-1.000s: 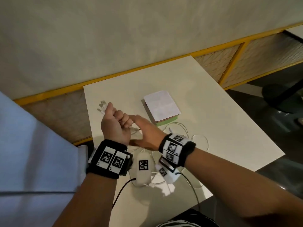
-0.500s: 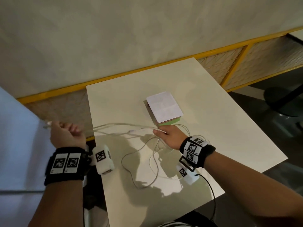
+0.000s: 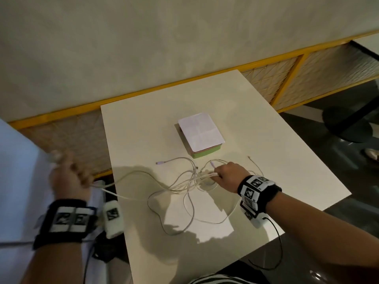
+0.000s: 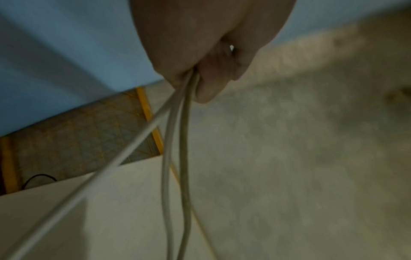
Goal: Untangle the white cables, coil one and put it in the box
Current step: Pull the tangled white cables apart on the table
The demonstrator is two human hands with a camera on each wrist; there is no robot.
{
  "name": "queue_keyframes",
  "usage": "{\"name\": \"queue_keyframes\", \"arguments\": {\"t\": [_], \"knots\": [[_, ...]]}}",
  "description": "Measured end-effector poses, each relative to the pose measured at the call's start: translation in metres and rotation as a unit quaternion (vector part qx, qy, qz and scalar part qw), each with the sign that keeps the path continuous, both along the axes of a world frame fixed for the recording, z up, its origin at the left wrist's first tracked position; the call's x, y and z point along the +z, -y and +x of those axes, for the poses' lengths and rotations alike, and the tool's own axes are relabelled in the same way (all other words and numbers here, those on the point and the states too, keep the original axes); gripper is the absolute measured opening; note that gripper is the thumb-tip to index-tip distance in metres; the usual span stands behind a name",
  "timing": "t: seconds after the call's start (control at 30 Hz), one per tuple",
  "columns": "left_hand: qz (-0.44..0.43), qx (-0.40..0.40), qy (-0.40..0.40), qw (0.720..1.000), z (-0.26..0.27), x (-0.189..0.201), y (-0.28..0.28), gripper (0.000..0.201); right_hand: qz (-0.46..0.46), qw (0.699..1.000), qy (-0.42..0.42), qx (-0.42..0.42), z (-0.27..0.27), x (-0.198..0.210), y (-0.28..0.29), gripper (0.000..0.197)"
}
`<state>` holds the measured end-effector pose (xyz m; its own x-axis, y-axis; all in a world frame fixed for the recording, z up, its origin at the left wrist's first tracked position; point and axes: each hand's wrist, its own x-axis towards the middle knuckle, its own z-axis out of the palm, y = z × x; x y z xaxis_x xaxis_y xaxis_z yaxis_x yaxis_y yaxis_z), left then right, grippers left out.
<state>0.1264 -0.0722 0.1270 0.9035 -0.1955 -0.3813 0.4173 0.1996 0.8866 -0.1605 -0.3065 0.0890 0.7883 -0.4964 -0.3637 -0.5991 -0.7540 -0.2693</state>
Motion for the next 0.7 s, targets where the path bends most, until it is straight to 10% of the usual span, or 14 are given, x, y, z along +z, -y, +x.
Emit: {"name": "queue_keyframes", "arguments": {"t": [0.1, 0.27, 0.5, 0.6, 0.7], "knots": [[0.129, -0.195, 0.127, 0.964, -0.047, -0.004, 0.045, 0.031, -0.017, 0.999, 0.029, 0.008, 0.016, 0.007, -0.006, 0.041], [0.201, -0.519, 0.255, 0.791, -0.116, -0.004, 0.098, 0.033, -0.043, 0.994, 0.099, 0.001, 0.04, 0.024, -0.016, 0.028], [0.281, -0.631, 0.305, 0.655, -0.121, -0.005, 0.118, 0.028, 0.027, 0.986, 0.164, -0.005, 0.028, 0.038, -0.014, 0.016], [0.306, -0.622, 0.332, 0.639, -0.121, 0.001, 0.115, 0.035, 0.078, 0.98, 0.182, -0.018, 0.018, 0.037, -0.01, 0.02], [0.283, -0.545, 0.391, 0.686, -0.104, 0.015, 0.108, 0.044, 0.11, 0.966, 0.208, -0.102, 0.01, 0.028, 0.007, 0.04]]}}
